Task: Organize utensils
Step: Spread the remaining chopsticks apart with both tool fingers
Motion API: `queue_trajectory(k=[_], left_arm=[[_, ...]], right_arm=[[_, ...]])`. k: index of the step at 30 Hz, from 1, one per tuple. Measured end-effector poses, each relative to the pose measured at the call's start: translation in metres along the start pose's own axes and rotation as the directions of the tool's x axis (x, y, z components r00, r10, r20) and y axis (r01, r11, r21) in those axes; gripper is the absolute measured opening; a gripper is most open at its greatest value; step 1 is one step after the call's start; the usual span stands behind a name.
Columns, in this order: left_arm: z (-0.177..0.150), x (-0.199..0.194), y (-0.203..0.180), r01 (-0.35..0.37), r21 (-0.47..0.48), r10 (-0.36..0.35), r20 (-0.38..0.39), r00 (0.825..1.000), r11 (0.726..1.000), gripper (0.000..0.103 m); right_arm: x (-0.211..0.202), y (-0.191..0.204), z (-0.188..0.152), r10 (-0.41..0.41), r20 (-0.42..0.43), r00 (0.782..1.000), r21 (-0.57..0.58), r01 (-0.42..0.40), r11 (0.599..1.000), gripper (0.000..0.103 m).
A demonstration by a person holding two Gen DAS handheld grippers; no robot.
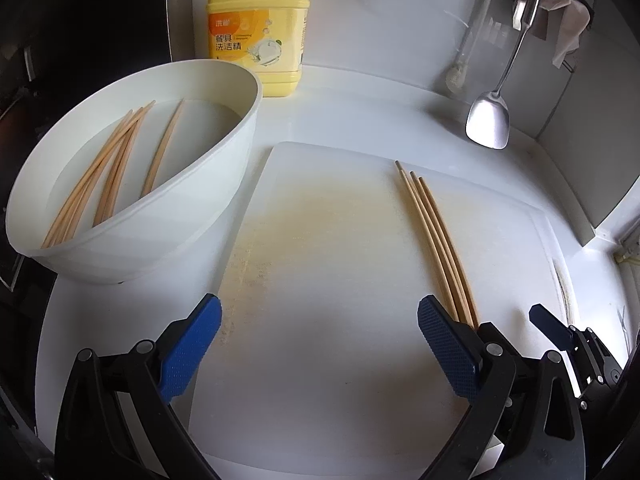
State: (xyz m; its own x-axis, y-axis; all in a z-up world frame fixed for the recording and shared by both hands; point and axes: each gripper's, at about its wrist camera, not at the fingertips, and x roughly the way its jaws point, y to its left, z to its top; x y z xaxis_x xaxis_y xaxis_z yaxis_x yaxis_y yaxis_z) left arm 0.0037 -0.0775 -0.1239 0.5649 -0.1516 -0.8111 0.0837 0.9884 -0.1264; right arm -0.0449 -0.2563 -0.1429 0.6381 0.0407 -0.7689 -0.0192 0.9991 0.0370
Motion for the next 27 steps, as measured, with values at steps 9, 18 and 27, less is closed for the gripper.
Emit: queue_trajectory(k=[9, 18, 27], left_arm=[[0.0, 0.007, -0.016, 0.027, 0.025, -0.027, -0.017, 0.999, 0.999, 0.097], [-0.005, 0.023, -0.031, 0.027, 0.054, -0.024, -0.052, 0.998, 0.998, 0.097], [-0.009, 0.029, -0.041, -0.019, 0.101, 0.024, -0.054, 0.998, 0.995, 0.097]], right_arm=[[0.005, -0.01, 0.001, -0.036, 0.011, 0.999, 0.007, 0.035, 0.999, 0.072], [0.006, -0.029, -0.002, -0.055, 0.021, 0.998, 0.036, 0.054, 0.998, 0.072], [0.012, -0.051, 0.001, -0.07, 0.012, 0.997, 0.059, 0.069, 0.996, 0.072]])
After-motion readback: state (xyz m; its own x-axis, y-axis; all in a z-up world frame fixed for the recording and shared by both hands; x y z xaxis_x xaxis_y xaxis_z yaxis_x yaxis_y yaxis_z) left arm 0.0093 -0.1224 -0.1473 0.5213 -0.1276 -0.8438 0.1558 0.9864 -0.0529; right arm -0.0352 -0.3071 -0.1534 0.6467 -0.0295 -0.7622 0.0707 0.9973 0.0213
